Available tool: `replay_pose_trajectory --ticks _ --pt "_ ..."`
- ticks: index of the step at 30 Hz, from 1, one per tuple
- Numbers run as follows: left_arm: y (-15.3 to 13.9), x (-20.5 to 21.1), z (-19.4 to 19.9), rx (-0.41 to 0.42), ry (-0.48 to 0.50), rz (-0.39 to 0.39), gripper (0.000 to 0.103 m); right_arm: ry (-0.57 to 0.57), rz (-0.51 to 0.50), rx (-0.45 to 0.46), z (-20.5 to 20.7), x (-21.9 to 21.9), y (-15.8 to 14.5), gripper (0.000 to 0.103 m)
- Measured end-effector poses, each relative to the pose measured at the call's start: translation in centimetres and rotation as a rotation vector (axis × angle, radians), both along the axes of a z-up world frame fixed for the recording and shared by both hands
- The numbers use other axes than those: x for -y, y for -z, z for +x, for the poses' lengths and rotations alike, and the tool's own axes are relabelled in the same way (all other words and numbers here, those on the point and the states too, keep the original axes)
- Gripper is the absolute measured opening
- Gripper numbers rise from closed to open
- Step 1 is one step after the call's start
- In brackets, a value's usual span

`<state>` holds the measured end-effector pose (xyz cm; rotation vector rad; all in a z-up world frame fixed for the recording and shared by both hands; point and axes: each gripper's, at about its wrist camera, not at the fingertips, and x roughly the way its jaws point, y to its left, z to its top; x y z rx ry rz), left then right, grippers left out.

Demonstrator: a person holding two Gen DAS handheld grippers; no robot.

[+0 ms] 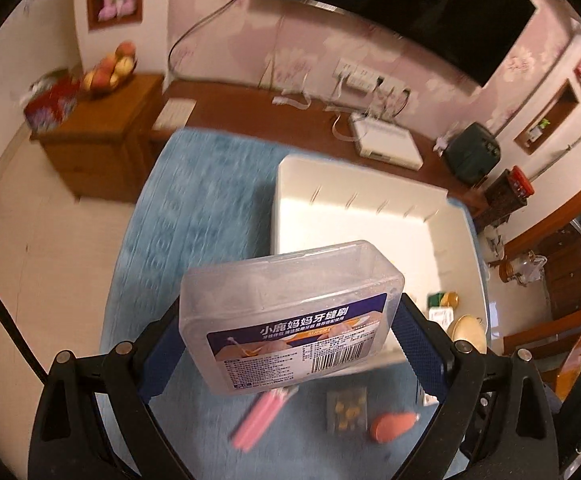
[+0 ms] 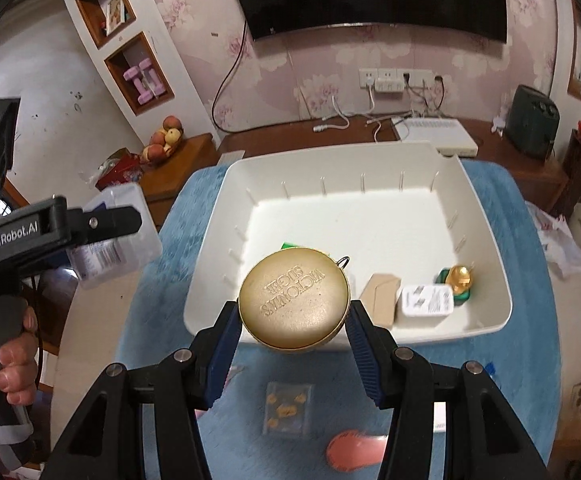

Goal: Organize rigid objects
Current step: 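Carry the toothbrush box and gold tin into the white bin and open both tools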

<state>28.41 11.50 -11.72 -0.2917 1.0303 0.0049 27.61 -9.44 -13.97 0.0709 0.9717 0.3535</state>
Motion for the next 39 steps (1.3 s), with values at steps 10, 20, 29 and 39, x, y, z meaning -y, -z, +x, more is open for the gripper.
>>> replay_pose_trajectory --ticks 10,20,29,39 --pt "0.4 1.8 2.8 0.096 0.022 -0.034 0.096 -0.056 -0.026 0.062 2.4 0.3 1.4 0.054" --pt "0.0 4.3 4.4 0.166 0.075 0.032 0.096 -0.080 0.015 0.049 3.3 0.4 2.4 0.054" --pt "-0.2 5.3 4.5 0.166 0.112 0.073 0.097 -0.078 0.027 0.063 2.7 0.8 1.9 0.054" --pt "-1.5 5.3 3.5 0.155 0.143 0.066 0.097 -0.067 0.021 0.095 1.2 1.1 0.3 0.054"
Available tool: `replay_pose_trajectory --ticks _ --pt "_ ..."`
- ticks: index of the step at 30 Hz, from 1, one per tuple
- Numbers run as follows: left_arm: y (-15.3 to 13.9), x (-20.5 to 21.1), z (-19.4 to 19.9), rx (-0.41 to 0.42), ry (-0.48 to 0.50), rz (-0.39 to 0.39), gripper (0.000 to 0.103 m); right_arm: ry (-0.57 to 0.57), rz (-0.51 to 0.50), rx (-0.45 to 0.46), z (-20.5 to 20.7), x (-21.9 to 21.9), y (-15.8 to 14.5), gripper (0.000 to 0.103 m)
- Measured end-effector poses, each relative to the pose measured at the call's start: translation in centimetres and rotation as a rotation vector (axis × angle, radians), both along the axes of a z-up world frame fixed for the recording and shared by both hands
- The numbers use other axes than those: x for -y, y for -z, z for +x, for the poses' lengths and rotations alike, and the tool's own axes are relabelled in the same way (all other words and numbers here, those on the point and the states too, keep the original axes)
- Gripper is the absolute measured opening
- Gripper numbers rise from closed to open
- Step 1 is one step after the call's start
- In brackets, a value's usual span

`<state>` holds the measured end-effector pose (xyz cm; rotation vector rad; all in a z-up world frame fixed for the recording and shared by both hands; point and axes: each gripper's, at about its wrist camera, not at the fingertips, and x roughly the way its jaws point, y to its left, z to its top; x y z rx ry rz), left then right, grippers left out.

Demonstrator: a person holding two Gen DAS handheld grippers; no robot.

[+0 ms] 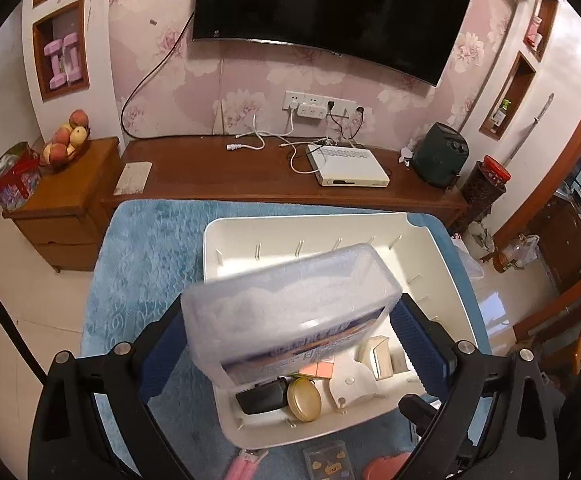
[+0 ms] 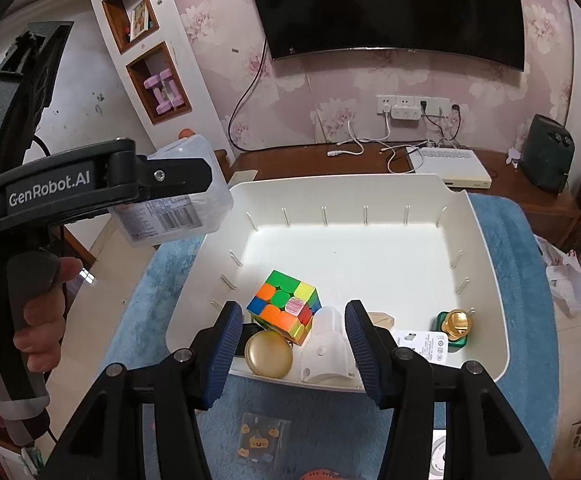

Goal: Organize rigid objects
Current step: 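Carry the toothbrush box and gold tin into the white bin and open both tools, then withdraw both open tools from the bin over the remaining items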

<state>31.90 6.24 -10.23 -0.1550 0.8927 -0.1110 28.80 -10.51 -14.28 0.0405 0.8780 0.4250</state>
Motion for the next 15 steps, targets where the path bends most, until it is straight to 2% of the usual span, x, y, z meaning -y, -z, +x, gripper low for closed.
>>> replay_pose_trajectory --ticks 7,15 --pt "-3.0 -0.2 -2.0 0.098 0.001 0.008 0.099 0.004 -0.005 0.033 -1.8 -0.1 -1.6 0.055" --pt "-5.1 -1.2 -5.5 0.168 0.001 -0.004 0.098 0.002 -0.011 0.084 -5.0 -0.6 -3.6 0.060"
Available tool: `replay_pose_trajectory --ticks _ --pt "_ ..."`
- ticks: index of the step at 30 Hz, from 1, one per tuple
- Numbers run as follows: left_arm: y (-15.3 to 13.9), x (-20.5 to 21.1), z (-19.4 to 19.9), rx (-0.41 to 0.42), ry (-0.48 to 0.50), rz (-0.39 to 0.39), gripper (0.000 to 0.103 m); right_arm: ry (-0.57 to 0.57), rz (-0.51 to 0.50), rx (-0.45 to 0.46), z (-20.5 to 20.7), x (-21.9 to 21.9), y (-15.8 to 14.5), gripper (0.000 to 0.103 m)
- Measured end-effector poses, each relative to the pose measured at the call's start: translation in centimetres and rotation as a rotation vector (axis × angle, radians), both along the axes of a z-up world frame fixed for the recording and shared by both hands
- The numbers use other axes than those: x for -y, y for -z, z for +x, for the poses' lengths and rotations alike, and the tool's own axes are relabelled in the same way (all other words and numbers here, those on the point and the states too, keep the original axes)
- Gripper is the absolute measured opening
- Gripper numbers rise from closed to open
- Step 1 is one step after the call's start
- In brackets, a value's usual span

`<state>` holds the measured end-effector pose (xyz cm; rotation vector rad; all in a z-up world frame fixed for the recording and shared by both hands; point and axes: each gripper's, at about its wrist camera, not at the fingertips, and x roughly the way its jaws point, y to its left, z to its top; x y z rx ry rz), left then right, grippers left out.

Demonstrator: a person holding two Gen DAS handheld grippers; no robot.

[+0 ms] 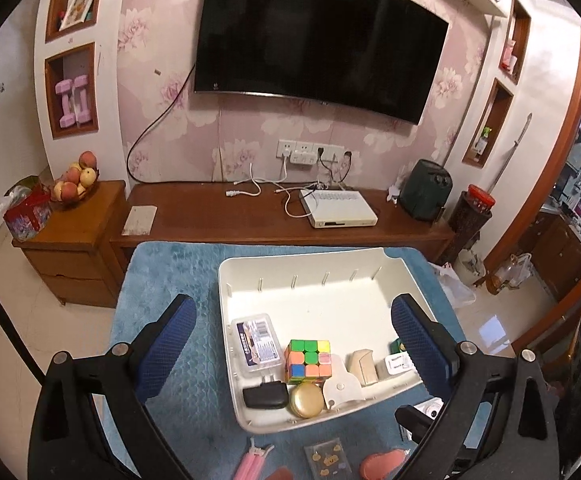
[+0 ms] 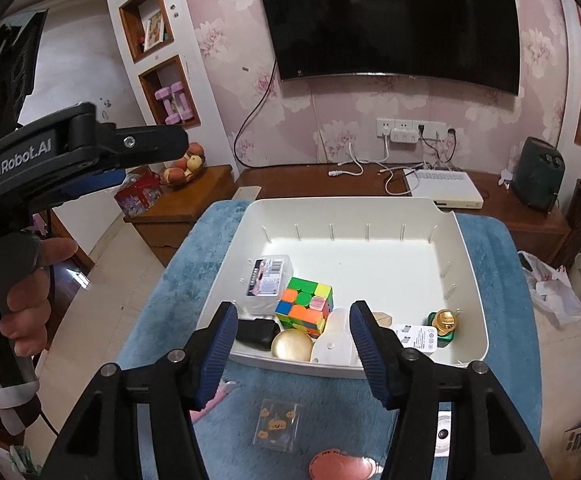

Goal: Organize rigid objects
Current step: 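Withdraw both open tools from the bin over the remaining items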

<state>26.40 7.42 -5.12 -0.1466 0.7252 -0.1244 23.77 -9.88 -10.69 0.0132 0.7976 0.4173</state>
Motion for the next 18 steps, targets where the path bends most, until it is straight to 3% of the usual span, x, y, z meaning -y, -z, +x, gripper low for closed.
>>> replay_pose_trajectory --ticks 8,18 --pt "-0.9 -1.6 -4.5 0.023 -0.021 0.000 0.098 -0.017 -0.007 0.044 -3.7 -0.9 -1.0 0.068" --pt "0.9 -3.9 -9.6 -0.029 -0.095 -0.009 0.098 -0.069 -0.062 0.079 -9.5 -3.3 -0.4 0.074"
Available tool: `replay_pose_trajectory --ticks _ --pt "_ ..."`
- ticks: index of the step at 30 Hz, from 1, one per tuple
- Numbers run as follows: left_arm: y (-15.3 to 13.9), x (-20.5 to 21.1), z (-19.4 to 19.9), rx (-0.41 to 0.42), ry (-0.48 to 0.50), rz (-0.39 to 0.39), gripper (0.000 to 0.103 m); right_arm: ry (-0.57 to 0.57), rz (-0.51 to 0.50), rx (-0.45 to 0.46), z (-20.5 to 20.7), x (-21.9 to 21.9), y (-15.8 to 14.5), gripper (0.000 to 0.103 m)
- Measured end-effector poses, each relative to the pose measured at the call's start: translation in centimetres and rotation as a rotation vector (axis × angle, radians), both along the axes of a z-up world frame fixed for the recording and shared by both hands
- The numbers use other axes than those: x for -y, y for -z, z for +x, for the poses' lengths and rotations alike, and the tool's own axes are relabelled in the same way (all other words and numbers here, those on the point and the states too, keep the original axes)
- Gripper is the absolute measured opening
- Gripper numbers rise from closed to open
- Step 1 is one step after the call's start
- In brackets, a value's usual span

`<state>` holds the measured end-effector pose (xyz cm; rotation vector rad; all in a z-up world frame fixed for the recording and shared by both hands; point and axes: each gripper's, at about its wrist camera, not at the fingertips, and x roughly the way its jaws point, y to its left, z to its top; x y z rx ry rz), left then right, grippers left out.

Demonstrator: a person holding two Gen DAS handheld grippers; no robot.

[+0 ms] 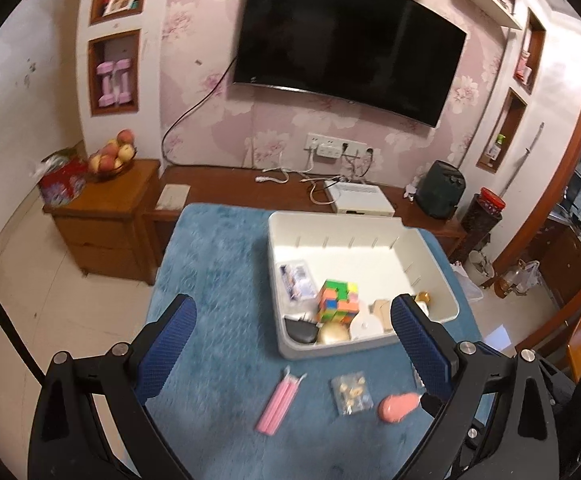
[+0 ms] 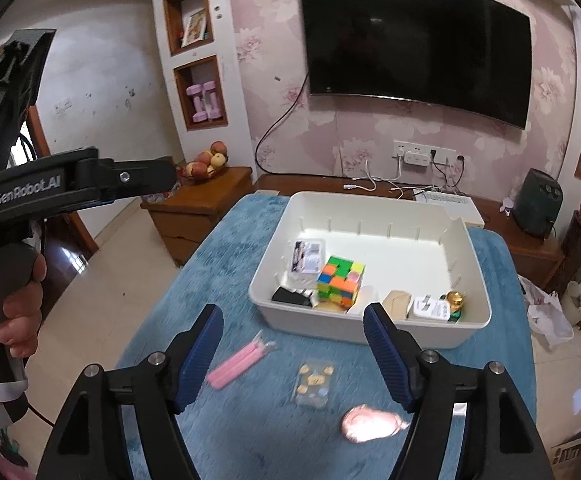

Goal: Organize rigid objects
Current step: 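Withdraw both open tools from the bin over the remaining items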

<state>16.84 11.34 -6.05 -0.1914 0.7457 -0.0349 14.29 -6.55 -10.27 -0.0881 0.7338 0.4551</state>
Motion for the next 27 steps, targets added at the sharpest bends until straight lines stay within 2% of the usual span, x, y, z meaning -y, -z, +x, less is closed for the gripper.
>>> replay_pose_trajectory --ticks 9,17,22,27 --pt "3.1 -1.1 -2.8 -0.112 -0.008 -0.036 0.098 -0.020 -0.077 -0.024 -4.6 -1.6 2.4 0.076" --pt "5.5 -0.6 -4.3 -0.196 0.044 -0.060 0.098 0.024 -0.129 -0.079 -7.6 -1.1 4.4 0.077" --pt "6.7 0.0 -5.1 -0.251 0.066 -0.058 0.098 0.061 -0.147 -0.121 -8.4 0.0 5.2 0.077" --pt "7.0 1.0 -5.6 -0.288 0.095 -0.091 0.098 0.094 -0.152 -0.115 -8.6 1.2 5.0 0.079"
